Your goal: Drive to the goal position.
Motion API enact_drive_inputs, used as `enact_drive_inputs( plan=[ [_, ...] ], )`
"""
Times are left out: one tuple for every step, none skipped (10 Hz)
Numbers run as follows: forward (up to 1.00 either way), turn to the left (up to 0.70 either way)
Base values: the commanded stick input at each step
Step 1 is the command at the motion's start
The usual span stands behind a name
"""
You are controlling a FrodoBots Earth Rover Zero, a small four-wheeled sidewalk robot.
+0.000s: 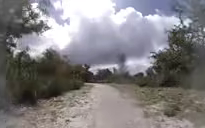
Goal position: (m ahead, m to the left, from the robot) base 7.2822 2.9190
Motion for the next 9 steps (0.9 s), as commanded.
enact_drive_inputs(
  plan=[
    [0.7,0.15],
    [0.7,0.35],
    [0.7,0.35],
    [0.7,0.35],
    [0.7,0.0],
    [0.7,0.0],
    [0.7,0.0],
    [0.7,0.0],
    [0.7,0.0]
  ],
)
